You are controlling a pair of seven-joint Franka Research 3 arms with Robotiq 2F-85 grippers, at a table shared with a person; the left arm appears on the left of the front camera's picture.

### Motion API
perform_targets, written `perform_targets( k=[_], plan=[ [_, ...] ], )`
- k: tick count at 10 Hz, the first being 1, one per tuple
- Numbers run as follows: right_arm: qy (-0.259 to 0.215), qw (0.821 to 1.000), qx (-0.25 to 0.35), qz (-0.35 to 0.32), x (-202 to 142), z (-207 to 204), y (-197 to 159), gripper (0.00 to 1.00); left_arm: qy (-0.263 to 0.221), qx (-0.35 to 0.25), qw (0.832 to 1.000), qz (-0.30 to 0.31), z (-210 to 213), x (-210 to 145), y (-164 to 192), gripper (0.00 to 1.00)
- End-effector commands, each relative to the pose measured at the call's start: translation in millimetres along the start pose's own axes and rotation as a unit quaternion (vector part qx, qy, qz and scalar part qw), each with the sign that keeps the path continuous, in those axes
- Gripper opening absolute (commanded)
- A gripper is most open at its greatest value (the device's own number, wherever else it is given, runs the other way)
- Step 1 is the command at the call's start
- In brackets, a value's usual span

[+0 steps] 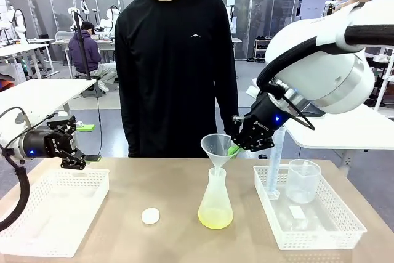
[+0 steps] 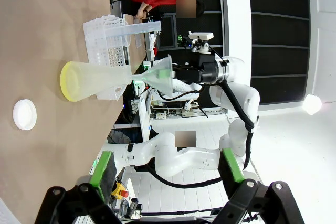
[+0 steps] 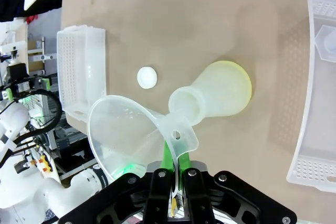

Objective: Prepare the solutions needed for the experiment.
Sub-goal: Once the solution is in the Big flask , pick up the Plastic Funnel and place it back into the right Organizing basket.

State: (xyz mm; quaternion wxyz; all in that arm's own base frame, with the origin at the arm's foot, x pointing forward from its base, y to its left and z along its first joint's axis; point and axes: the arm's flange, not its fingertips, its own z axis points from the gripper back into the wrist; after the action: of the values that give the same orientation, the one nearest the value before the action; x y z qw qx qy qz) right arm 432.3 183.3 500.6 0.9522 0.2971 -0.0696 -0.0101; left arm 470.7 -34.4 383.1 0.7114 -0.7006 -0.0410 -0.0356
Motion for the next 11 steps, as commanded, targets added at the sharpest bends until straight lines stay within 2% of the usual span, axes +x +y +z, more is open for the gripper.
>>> perform_targets(
  k=[1,7,9,11],
  plan=[
    [-0.010,1.000,0.008,0.002,-6,4,2,0.00,0.005,0.002,1.000,-0.005,0,-1,-2,1.00],
    [-0.040,0.999,0.018,0.032,-27,49,15,0.00,0.005,0.002,1.000,-0.005,0,-1,-2,1.00],
    [-0.029,0.999,0.023,0.027,-21,56,7,0.00,0.005,0.002,1.000,-0.005,0,-1,-2,1.00],
    [-0.041,0.999,0.022,0.022,-6,69,-13,0.00,0.005,0.002,1.000,-0.005,0,-1,-2,1.00]
  ],
)
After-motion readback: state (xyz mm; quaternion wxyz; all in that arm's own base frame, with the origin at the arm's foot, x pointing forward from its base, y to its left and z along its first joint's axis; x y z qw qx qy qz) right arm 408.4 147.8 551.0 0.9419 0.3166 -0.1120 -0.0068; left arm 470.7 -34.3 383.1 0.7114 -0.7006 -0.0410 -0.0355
